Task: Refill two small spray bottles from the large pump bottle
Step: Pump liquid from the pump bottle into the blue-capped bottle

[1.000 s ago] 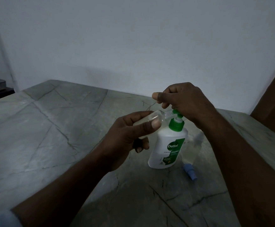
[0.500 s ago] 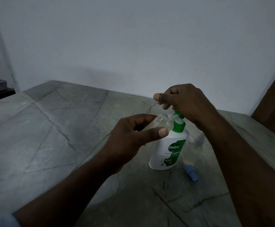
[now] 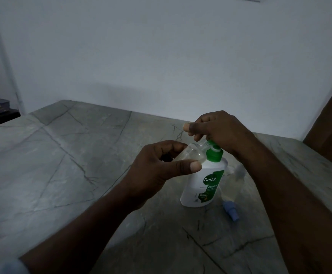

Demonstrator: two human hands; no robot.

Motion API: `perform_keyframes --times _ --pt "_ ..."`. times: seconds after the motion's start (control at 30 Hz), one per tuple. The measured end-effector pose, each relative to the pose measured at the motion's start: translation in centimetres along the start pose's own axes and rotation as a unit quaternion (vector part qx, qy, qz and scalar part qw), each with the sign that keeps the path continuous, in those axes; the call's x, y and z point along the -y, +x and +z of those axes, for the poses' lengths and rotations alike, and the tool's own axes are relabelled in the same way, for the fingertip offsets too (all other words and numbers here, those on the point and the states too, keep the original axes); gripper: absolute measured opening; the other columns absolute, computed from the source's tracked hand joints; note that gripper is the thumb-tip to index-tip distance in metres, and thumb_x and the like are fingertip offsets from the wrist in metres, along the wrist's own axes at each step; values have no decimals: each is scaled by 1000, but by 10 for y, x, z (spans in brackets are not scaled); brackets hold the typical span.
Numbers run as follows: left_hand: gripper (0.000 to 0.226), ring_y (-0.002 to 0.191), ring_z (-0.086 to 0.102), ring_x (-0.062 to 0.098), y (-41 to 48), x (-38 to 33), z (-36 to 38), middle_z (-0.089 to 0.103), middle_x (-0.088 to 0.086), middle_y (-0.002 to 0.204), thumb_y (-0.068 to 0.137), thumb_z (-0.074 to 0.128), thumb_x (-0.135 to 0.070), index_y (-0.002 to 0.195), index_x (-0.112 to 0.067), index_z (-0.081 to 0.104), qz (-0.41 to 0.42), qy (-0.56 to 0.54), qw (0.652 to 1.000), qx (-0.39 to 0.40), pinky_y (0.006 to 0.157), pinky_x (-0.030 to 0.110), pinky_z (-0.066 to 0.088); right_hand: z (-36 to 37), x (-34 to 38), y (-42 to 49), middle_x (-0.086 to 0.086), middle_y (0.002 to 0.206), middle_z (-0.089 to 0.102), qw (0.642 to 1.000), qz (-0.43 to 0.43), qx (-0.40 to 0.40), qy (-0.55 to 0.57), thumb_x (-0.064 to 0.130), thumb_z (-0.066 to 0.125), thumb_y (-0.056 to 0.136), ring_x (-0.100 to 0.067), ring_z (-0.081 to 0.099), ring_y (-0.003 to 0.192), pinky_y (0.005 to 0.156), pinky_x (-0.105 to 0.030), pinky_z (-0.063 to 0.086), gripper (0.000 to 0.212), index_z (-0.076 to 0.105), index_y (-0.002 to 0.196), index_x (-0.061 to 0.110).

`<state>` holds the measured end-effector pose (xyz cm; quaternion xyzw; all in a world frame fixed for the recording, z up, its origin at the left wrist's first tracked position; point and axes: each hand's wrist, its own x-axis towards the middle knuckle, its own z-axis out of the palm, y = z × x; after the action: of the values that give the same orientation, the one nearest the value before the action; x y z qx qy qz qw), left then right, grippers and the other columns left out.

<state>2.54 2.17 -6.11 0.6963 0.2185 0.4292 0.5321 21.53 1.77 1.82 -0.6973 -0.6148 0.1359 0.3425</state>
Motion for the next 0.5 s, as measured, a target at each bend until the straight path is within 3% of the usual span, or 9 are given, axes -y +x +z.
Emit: perform_keyframes --times 0.23,0.37,0.43,0.5 --pt "39 96 71 33 1 2 -2 78 5 104 66 85 -47 99 -27 80 -8 -9 1000 15 81 39 57 -1 -1 -3 9 76 75 999 -20 -39 -15 60 68 87 -4 67 70 62 -24 44 38 77 83 24" --pt "43 102 68 41 1 1 -1 78 4 108 66 84 -49 104 -29 79 -7 -12 1000 14 86 58 57 -7 -2 -4 6 72 74 990 -64 -121 -26 66 67 84 -7 68 66 60 -27 52 45 74 76 22" --pt "43 102 67 45 1 0 0 78 4 109 67 84 -49 105 -28 79 -5 -13 1000 17 89 67 52 -7 -1 -4 6 71 74 990 -67 -121 -24 65 67 84 -6 68 65 58 -27 52 44 74 75 22" --pt "43 99 68 44 1 0 0 78 2 108 67 84 -49 105 -28 80 -7 -13 1000 16 88 68 52 -6 0 -3 10 69 74 994 -54 -94 -11 62 68 86 5 66 64 57 -23 45 40 75 76 24"
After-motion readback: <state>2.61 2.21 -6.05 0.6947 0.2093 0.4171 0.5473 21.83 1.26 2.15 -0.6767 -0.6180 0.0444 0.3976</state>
